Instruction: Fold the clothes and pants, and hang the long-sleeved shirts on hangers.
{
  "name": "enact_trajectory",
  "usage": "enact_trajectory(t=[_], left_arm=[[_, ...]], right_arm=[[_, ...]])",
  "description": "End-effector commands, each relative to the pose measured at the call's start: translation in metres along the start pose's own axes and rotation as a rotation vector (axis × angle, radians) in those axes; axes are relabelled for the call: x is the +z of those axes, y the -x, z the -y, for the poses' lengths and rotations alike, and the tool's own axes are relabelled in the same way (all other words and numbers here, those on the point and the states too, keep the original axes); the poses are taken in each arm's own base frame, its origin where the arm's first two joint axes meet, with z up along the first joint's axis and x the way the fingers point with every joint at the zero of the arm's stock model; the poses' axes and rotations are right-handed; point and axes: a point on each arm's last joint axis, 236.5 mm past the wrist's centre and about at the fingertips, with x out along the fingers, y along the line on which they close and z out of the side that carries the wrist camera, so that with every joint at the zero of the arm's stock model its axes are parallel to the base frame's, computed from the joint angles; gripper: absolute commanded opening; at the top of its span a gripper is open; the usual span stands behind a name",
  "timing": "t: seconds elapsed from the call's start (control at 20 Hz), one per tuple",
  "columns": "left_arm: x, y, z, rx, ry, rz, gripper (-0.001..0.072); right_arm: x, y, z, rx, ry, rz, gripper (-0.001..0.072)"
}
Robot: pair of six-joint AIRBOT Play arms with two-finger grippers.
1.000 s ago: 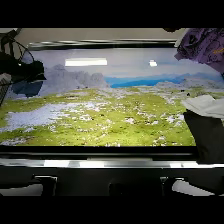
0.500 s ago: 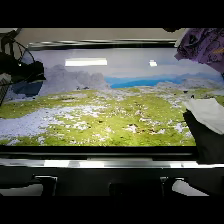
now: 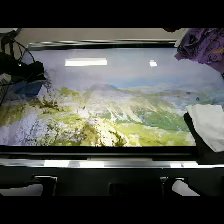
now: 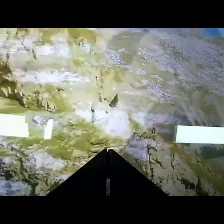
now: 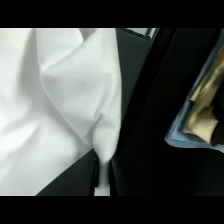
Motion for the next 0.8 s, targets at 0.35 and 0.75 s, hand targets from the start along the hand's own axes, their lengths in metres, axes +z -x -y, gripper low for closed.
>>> enact_trajectory(t=[0.35, 0.75], left_arm=[[0.000, 0.000, 0.000, 0.000, 0.000, 0.000, 0.0019], [0.000, 0.000, 0.000, 0.001, 0.000, 0.000, 0.0019]], right_arm=[[-0.015, -0.019, 0.026, -0.135, 0.053, -0.036, 0.0035], [-0.017, -0.016, 0.039, -0.191, 0.053, -0.046, 0.0037]])
